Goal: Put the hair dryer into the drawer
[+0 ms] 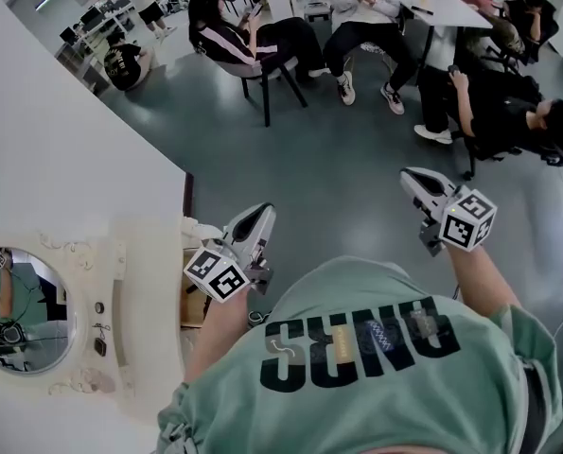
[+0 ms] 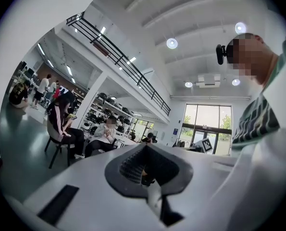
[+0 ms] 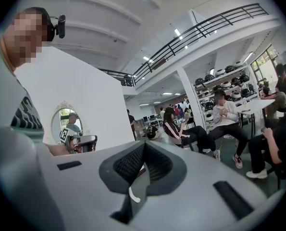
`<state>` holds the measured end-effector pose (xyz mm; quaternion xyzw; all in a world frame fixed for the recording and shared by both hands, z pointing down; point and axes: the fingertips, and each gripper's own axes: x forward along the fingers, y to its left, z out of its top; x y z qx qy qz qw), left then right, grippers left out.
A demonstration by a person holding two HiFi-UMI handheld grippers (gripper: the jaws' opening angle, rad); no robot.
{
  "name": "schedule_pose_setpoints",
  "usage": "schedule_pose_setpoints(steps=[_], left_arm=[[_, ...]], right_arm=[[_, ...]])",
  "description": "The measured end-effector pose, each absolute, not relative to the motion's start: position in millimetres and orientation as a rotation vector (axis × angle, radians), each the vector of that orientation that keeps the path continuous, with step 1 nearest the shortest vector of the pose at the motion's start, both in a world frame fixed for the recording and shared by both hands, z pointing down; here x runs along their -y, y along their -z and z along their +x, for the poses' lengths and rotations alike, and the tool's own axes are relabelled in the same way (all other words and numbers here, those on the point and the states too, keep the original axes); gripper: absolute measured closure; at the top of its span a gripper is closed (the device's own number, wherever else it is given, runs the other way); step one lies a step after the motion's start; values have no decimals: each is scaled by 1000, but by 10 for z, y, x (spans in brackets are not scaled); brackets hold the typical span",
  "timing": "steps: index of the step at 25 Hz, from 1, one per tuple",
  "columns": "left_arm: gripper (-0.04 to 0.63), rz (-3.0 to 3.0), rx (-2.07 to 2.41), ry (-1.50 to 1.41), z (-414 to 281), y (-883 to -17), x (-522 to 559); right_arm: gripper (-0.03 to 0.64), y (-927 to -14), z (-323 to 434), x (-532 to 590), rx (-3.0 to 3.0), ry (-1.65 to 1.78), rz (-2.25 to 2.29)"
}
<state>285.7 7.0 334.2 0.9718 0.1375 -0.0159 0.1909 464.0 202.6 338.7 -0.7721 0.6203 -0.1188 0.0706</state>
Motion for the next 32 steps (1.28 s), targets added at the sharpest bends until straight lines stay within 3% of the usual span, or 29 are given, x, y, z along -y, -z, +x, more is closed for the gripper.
schedule_pose_setpoints(steps=[32], left_arm=[[586, 2729, -391, 37, 2810, -3363, -160]], right_arm=[[624, -3429, 4535, -2094, -1933, 296, -2361]])
